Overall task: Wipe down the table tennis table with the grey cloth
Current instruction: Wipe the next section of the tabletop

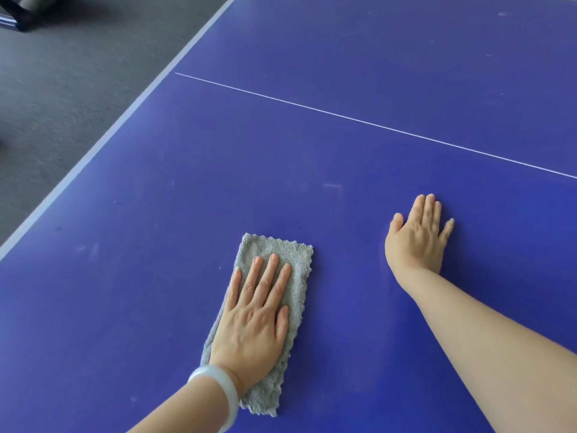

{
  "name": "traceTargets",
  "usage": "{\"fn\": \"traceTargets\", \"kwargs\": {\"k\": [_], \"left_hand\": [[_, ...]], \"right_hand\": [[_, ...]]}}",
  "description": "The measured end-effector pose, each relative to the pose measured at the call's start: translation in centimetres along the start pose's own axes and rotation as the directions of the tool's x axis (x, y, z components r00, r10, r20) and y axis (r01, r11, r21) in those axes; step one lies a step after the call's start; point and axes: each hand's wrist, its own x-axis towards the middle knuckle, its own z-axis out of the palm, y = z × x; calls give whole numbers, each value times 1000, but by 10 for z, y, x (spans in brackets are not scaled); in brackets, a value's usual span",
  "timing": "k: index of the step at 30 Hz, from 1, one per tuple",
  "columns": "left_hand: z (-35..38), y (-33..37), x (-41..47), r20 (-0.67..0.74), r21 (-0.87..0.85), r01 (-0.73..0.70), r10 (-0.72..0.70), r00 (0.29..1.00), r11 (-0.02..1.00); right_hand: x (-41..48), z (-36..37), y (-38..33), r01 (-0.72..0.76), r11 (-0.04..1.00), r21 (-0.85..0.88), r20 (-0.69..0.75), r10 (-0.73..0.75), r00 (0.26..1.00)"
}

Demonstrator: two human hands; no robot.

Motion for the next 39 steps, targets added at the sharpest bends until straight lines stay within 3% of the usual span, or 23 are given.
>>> {"fn": "traceTargets", "kwargs": {"k": [3, 6, 9, 11, 14, 17, 19, 21, 24, 28, 30, 35, 39], "left_hand": [[-1, 8, 19, 28, 6, -166, 166, 986, 986], [0, 30, 74, 88, -15, -409, 409, 908, 912], [-2, 41, 148, 110, -28, -492, 492, 864, 870], [-8, 32, 191, 77, 29, -451, 448, 891, 892], [-19, -2, 230, 18, 60, -262, 261, 965, 963], [-22, -34, 217, -38, 6, -26, 26, 999, 1000], [-18, -26, 183, -80, -3, 44, -44, 996, 999], [-9, 5, 149, -80, -27, -82, 79, 994, 996], [2, 56, 147, -22, -46, -373, 372, 928, 927], [-8, 76, 220, 61, -2, -524, 523, 850, 852], [-14, 62, 250, 65, 47, -494, 491, 869, 868], [-19, 7, 259, -59, 3, -180, 180, 982, 984], [-19, 8, 252, -44, -45, -145, 144, 989, 988]], "right_hand": [[2, 3, 3, -1, 1000, -5, -21, 1, 1000], [3, 3, 4, -11, 1000, -8, -47, 11, 999], [3, 4, 3, -14, 1000, -15, -65, 13, 998], [4, 4, 2, -19, 999, -35, -63, 16, 998], [4, 4, 2, -42, 997, -69, -41, 40, 998], [2, 3, 1, -40, 995, -89, -39, 37, 999], [1, 3, 1, -35, 996, -83, -47, 31, 998], [0, 3, 0, -35, 997, -76, -57, 31, 998], [2, 3, -1, -40, 997, -65, -62, 36, 997], [4, 2, -1, -35, 997, -63, -53, 32, 998], [3, 1, 0, -36, 996, -79, -51, 32, 998], [1, -4, -1, -31, 996, -81, -20, 30, 999], [4, -11, -4, -53, 998, -15, -85, 52, 995]]}}
